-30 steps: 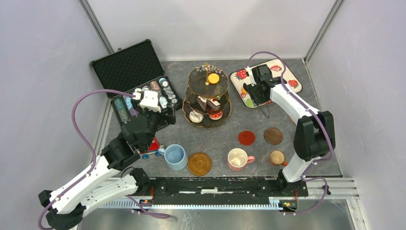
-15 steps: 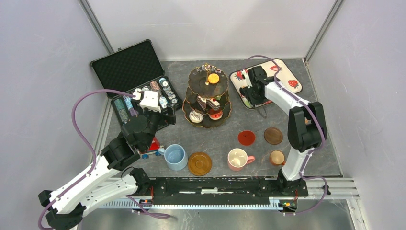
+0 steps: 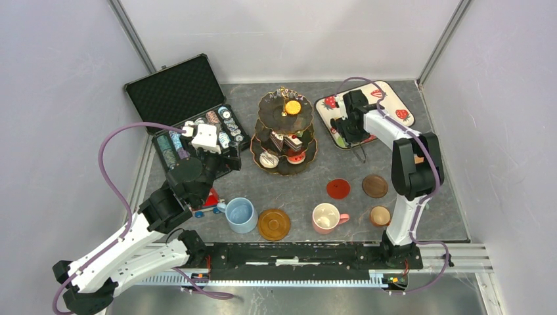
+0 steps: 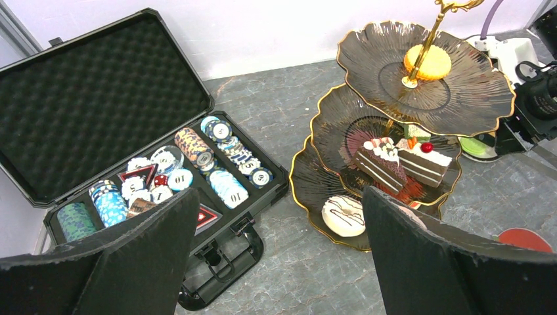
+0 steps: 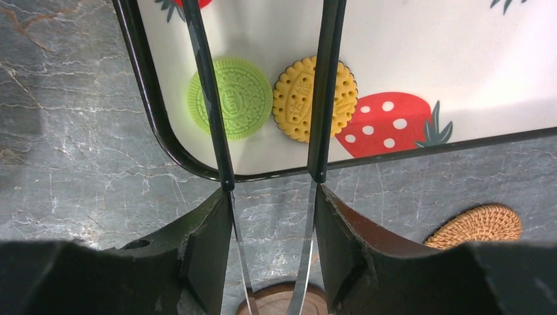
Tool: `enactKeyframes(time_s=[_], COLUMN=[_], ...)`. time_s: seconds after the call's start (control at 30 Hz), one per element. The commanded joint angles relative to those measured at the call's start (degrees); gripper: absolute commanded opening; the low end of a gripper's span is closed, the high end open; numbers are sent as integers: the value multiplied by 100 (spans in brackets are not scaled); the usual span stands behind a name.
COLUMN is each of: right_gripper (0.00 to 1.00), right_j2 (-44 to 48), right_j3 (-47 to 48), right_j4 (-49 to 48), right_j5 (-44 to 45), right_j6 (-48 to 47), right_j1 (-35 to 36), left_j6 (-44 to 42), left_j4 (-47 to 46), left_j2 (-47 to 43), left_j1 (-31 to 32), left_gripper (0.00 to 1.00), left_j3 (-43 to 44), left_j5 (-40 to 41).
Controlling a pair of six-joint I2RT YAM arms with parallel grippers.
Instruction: Serve the afternoon tea
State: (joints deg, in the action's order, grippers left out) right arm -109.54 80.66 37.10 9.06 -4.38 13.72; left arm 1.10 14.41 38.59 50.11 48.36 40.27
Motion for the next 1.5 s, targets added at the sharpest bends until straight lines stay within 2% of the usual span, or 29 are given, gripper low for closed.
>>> enactKeyframes(time_s=[0.0, 0.23, 0.47, 0.77, 0.93, 1.1, 1.27, 1.47], right_gripper=[51, 45, 29, 22, 22, 22, 22, 23], right_j2=[-124, -217, -82, 1497, 2849, 3733, 3621, 3056], right_j3=[339, 473, 530, -331, -985, -1109, -729, 76], right_j4=[-130, -107, -116, -627, -1128, -1469, -1400, -1114], right_j5=[-82, -82, -83, -59, -649, -1902, -3187, -3365], right_j6=[-28, -28, 7, 157, 47, 79, 263, 263], right_j1=[13, 17, 18, -59, -141, -133, -47, 403], left_j6=[35, 40, 44, 66, 83, 109, 107, 114], left_j4=[-142, -141, -141, -132, -132, -123, -114, -114], left_j2=[2, 1, -2, -23, -14, 9, 5, 6], left_j1=[-28, -28, -28, -27, -27, -27, -36, -36], left_gripper=[100, 100, 100, 100, 100, 100, 100, 100], left_j3=[68, 70, 68, 76, 77, 95, 95, 95], left_j5=[42, 33, 20, 14, -24, -72, -47, -47])
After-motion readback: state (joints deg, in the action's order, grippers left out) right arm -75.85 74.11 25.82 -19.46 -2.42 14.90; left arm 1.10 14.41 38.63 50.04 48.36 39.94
